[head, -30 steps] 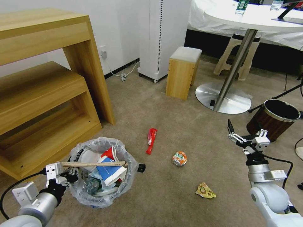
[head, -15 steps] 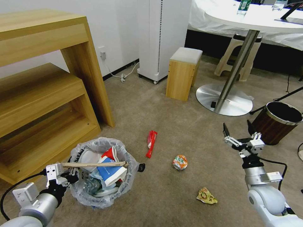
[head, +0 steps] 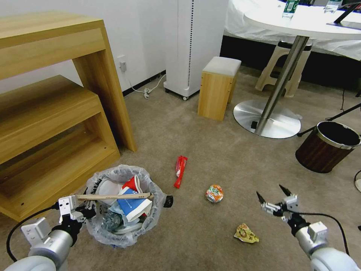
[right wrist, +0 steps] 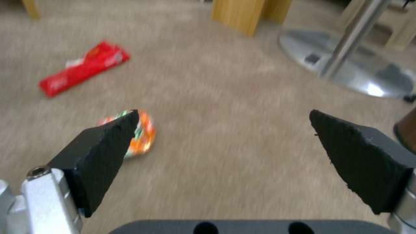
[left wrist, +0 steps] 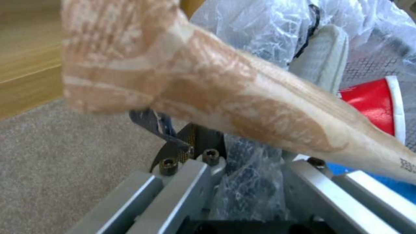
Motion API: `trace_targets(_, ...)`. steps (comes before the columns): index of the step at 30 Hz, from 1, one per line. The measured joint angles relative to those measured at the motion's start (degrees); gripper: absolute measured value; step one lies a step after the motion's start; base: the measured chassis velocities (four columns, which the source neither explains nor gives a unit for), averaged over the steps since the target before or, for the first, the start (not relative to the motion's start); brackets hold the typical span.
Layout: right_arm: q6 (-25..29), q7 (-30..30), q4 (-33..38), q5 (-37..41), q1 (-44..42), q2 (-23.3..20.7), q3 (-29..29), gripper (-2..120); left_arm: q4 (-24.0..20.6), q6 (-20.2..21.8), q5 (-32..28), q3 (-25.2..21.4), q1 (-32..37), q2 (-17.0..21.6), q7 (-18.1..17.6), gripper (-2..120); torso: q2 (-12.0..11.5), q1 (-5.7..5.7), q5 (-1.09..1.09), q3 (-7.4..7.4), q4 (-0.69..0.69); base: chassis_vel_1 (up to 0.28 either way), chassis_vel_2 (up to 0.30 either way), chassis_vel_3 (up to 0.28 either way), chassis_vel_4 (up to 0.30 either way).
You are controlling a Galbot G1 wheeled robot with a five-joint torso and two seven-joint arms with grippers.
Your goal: Pick up the trash bin and place the garbage on the floor into it.
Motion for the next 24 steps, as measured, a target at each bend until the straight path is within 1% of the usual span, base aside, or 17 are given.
trace_targets(1, 0.00, 0.00, 0.00, 0.00, 0.00, 0.00, 0.00, 100, 0.00, 0.00, 0.00, 0.00, 0.00, 0.00, 0.00, 1, 0.00, 0.00, 0.00, 0.00, 0.00, 0.000, 0.000, 0.000, 0.000)
trace_targets(3, -6.18, 3.57, 1.93, -0.37, -2.54, -1.20, -0.37, 100, 0.06, -0.08, 0.17, 0.34, -0.14, -0.20, 0.03, 1, 0.00, 0.00, 0.00, 0.00, 0.01, 0.000, 0.000, 0.000, 0.000)
trace_targets(4, -6.18, 3.57, 1.93, -0.37, -2.54, -1.20, -0.37, 100, 0.06, -0.08, 0.17, 0.34, -0.14, -0.20, 0.03, 1, 0.00, 0.00, 0.00, 0.00, 0.01, 0.000, 0.000, 0.000, 0.000)
trace_targets(5, -9.53, 4.90, 2.63, -0.08, -3.41, -1.69, -0.39, 100, 0.07, -0.12, 0.30, 0.42, -0.11, -0.29, 0.05, 1, 0.00, -0.01, -0.01, 0.00, 0.01, 0.000, 0.000, 0.000, 0.000)
trace_targets(7, -13.34, 5.84, 3.06, -0.08, -4.25, -2.35, -0.48, 100, 0.04, -0.16, 0.40, 0.47, 0.05, -0.38, 0.07, 1, 0.00, -0.01, -0.01, 0.00, 0.01, 0.000, 0.000, 0.000, 0.000)
trace_targets(8, -13.34, 5.84, 3.06, -0.08, -4.25, -2.35, -0.48, 100, 0.04, -0.16, 0.40, 0.47, 0.05, -0.38, 0.07, 1, 0.00, -0.01, -0.01, 0.00, 0.01, 0.000, 0.000, 0.000, 0.000)
trace_targets(11, -19.17, 8.37, 2.87, 0.61, -4.51, -3.06, -1.40, 100, -0.35, -0.32, 0.44, 0.42, 0.41, -0.55, 0.15, 1, 0.00, -0.01, 0.00, 0.00, 0.01, 0.000, 0.000, 0.000, 0.000)
trace_targets(12, -19.17, 8.37, 2.87, 0.61, -4.51, -3.06, -1.40, 100, -0.35, -0.32, 0.44, 0.42, 0.41, -0.55, 0.15, 1, 0.00, -0.01, 0.00, 0.00, 0.01, 0.000, 0.000, 0.000, 0.000)
trace_targets(14, -22.81, 9.57, 3.29, 2.77, -4.54, -3.12, -2.10, 100, -0.51, -0.47, 0.45, 0.35, 0.55, -0.77, 0.23, 1, 0.00, -0.01, -0.02, 0.00, 0.01, 0.000, 0.000, 0.000, 0.000)
trace_targets(16, -22.84, 9.60, 2.99, 2.85, -4.10, -2.98, -2.58, 100, -0.51, -0.60, 0.45, 0.34, 0.55, -0.85, 0.26, 1, 0.00, -0.01, -0.02, 0.00, -0.01, 0.000, 0.000, 0.000, 0.000)
trace_targets(19, -22.56, 9.09, 0.17, 1.99, -0.58, -2.47, -5.27, 100, -0.52, -0.87, 0.50, 0.34, 0.60, -1.02, 0.37, 1, 0.00, -0.01, 0.00, 0.00, 0.01, 0.000, 0.000, 0.000, 0.000)
trace_targets(20, -22.56, 9.09, 0.17, 1.99, -0.58, -2.47, -5.27, 100, -0.52, -0.87, 0.50, 0.34, 0.60, -1.02, 0.37, 1, 0.00, -0.01, 0.00, 0.00, 0.01, 0.000, 0.000, 0.000, 0.000)
trace_targets(22, -22.35, 7.99, -1.37, 1.46, 1.42, -2.55, -6.92, 100, -0.52, -0.89, 0.51, 0.31, 0.61, -1.08, 0.38, 1, 0.00, -0.01, -0.01, 0.00, 0.01, 0.000, 0.000, 0.000, 0.000)
trace_targets(23, -21.10, 6.39, -3.84, 0.39, 4.21, -2.56, -9.30, 100, -0.52, -0.93, 0.51, 0.28, 0.61, -1.17, 0.40, 1, 0.00, -0.01, -0.01, 0.00, 0.02, 0.000, 0.000, 0.000, 0.000)
trace_targets(24, -21.10, 6.39, -3.84, 0.39, 4.21, -2.56, -9.30, 100, -0.52, -0.93, 0.51, 0.28, 0.61, -1.17, 0.40, 1, 0.00, -0.01, -0.01, 0.00, 0.02, 0.000, 0.000, 0.000, 0.000)
